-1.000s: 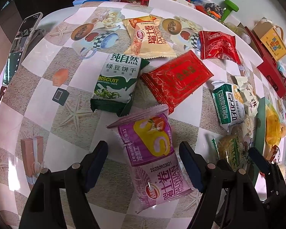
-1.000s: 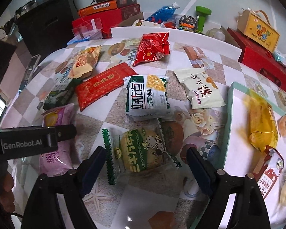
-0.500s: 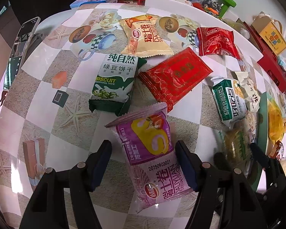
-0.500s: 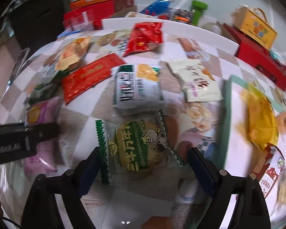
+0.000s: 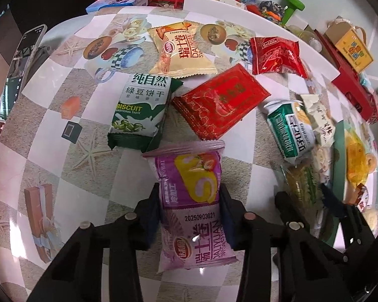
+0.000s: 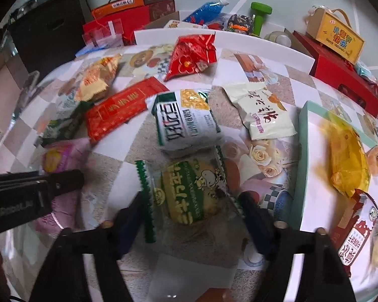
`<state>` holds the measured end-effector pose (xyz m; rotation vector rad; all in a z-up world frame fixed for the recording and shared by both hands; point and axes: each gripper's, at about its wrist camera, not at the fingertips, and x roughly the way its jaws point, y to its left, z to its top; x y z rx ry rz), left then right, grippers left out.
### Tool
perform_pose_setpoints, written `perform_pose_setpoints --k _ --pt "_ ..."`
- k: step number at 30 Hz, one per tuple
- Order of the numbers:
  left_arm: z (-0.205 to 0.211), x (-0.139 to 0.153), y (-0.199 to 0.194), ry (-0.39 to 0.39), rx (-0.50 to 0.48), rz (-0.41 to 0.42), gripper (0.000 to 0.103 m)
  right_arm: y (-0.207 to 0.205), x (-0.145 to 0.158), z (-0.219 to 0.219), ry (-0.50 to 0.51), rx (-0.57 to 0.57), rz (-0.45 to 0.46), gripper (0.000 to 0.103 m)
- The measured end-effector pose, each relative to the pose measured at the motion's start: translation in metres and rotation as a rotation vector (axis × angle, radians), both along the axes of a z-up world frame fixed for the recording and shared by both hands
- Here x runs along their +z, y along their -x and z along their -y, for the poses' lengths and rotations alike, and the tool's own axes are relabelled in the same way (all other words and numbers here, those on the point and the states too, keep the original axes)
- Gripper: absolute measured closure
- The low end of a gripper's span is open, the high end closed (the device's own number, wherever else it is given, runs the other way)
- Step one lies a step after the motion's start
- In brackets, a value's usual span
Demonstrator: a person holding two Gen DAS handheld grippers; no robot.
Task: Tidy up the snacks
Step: 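Grasp the pink Swiss roll bag with the left tool while the right tool grasps the green-edged bread bag, then carry both bags into the teal tray and open both tools to release them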
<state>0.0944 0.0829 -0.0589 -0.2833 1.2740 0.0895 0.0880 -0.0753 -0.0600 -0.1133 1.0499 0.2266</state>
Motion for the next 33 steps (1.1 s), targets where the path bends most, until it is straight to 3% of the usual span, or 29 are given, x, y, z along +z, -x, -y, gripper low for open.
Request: perform_pose_setpoints --k 9,20,33 --pt "-0.003 0.009 0.004 0.023 -0.001 0.027 0.062 0.005 0.009 -0.002 -0.019 0.004 0.012 0.043" --pt "-0.004 0.059 0.018 0.048 -0.013 0.158 0.062 0.019 0.058 0.008 -0.07 -0.037 0.139 0.043" --pt "0.019 0.067 0.007 0.036 -0.048 0.195 0.062 0.012 0.072 0.035 -0.085 -0.147 0.144 0.043"
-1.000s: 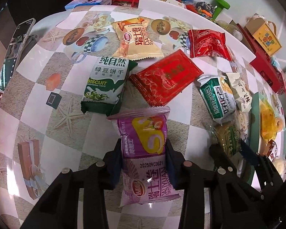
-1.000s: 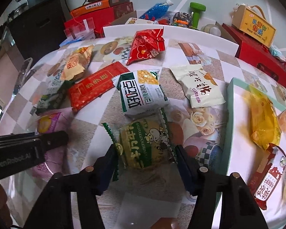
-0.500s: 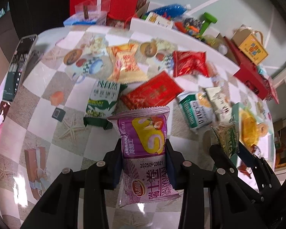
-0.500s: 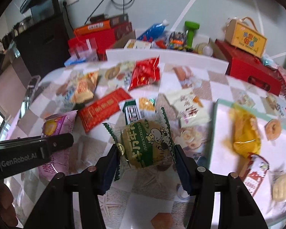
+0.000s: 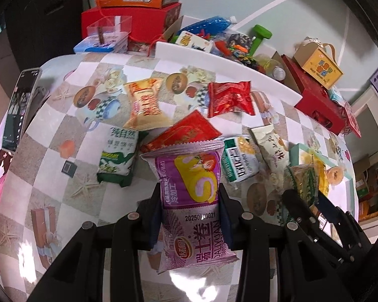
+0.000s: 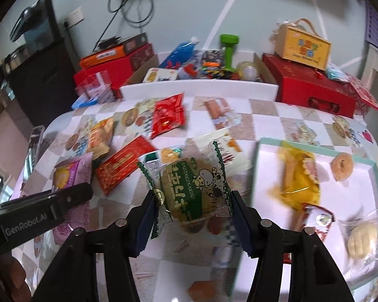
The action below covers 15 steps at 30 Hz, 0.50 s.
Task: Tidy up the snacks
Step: 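Carry both bags into the teal tray and open both tools to release them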
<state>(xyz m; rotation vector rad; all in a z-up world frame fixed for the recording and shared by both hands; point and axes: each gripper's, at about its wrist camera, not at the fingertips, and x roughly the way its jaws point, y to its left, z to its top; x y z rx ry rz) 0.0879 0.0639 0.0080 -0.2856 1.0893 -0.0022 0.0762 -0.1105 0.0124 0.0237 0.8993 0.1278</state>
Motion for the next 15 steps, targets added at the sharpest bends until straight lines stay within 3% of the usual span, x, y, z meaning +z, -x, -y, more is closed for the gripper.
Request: perform_pose_setpoints --k 3,7,15 --pt "0.013 0.003 -0.002 0.002 -0.031 0.017 0.062 -0.003 0.001 0.024 -0.005 -0.066 0.001 0.043" --pt "0.037 0.008 -0.006 0.071 -0.101 0.031 0.062 -0.003 0.002 0.067 0.006 -0.177 0.012 0.043" --pt "0.111 0.019 -0.018 0.057 -0.272 0.058 0.063 0.004 0.005 0.165 -0.018 -0.409 0.017 0.043"
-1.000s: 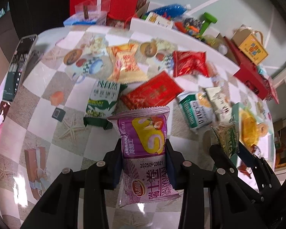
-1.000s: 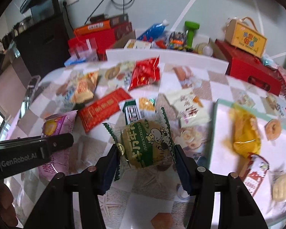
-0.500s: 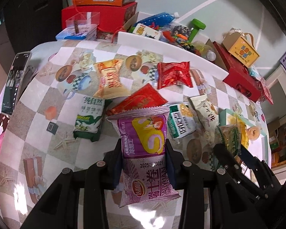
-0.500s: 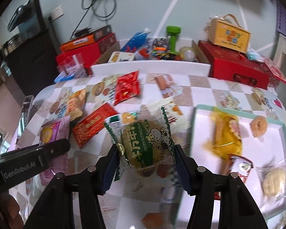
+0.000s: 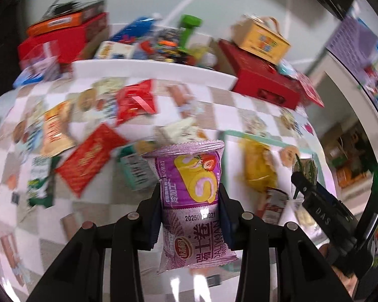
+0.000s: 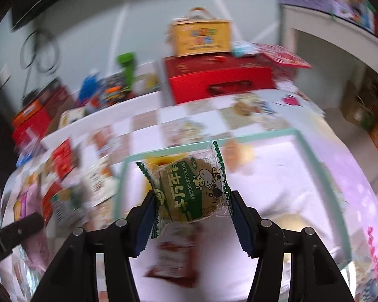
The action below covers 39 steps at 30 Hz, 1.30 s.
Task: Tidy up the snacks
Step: 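Carry both bags into the teal tray and open both tools to release them, then withdraw both open tools from the tray toward the remaining snacks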
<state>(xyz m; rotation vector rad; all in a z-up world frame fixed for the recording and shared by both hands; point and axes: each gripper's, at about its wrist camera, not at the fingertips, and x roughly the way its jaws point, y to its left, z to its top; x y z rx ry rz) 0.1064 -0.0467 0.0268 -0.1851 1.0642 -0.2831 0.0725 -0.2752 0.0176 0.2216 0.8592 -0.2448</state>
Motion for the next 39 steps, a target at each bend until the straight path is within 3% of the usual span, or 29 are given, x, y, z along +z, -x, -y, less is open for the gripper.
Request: perform_pose_setpoints --k 9,15,23,28,35,37,39 --pt "0.095 0.009 -0.014 -0.035 -0.199 0.029 0.062 0.008 -0.003 0.081 -0.009 -0.125 -0.015 0.043" --pt "0.163 -0.005 -0.025 -0.044 -0.318 -0.004 0.062 0.005 -0.017 0.114 -0.038 -0.138 -0.061 0.043" --pt "0.201 -0.023 -0.036 -0.075 -0.353 -0.028 0.062 -0.007 -0.028 0.129 -0.034 -0.113 -0.094 0.041" --pt "0.196 -0.017 -0.037 -0.075 -0.323 -0.011 0.038 -0.009 -0.027 0.128 -0.011 -0.096 -0.102 0.033" --pt "0.171 -0.014 -0.039 -0.058 -0.249 -0.027 0.03 -0.006 -0.024 0.124 -0.017 -0.094 -0.103 0.032" --pt "0.164 -0.015 -0.038 -0.061 -0.231 -0.022 0.019 -0.006 -0.023 0.121 -0.01 -0.092 -0.105 0.023" --pt "0.156 -0.016 -0.036 -0.093 -0.205 -0.002 0.01 -0.004 -0.021 0.117 -0.004 -0.092 -0.099 0.001"
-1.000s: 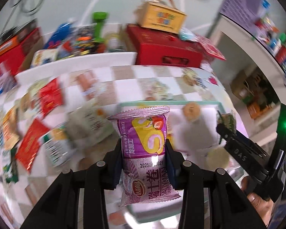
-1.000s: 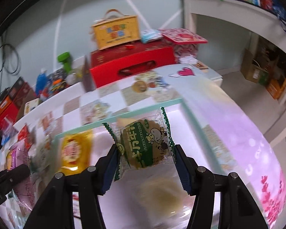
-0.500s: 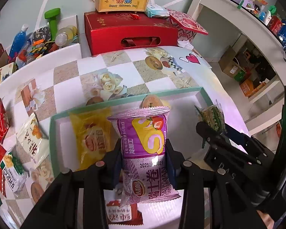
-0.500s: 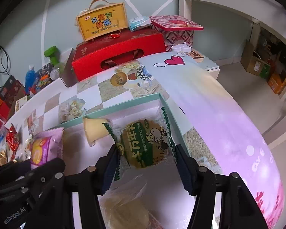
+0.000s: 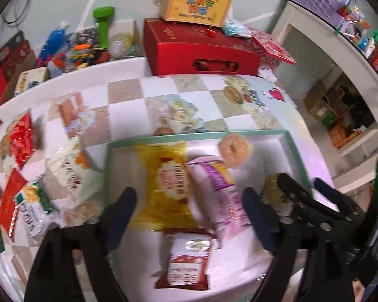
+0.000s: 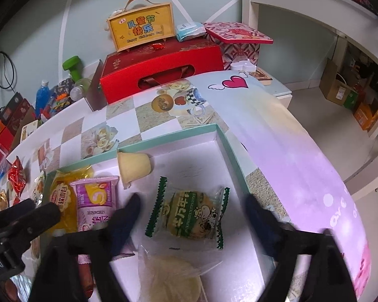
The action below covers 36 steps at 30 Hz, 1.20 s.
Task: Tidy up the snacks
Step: 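Withdraw both open tools from the tray toward the remaining snacks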
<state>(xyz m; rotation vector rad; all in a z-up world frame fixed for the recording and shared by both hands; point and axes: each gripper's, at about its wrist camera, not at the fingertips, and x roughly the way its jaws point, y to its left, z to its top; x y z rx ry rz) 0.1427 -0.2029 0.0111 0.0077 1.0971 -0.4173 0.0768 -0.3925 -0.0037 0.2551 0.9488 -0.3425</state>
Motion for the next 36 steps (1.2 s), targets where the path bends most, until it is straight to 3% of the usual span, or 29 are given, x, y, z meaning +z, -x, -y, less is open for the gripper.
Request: perform_pose_setpoints --k 8,23,27,36 --pt "-0.04 -0.004 0.006 -0.062 0.103 0.066 0.002 0.007 0.005 -0.02 -0.002 0.02 0.016 0.0" --pt "-0.134 0.002 0.028 -0.049 0.273 0.123 0.002 0.016 0.025 -0.076 -0.037 -0.002 0.086 0.0" --pt "-0.156 0.006 0.033 -0.067 0.304 0.161 0.002 0.01 0.021 -0.097 -0.086 0.033 0.074 0.0" --pt "-0.209 0.005 0.042 -0.074 0.396 0.198 0.002 0.002 0.02 -0.148 -0.066 0.14 0.07 0.0"
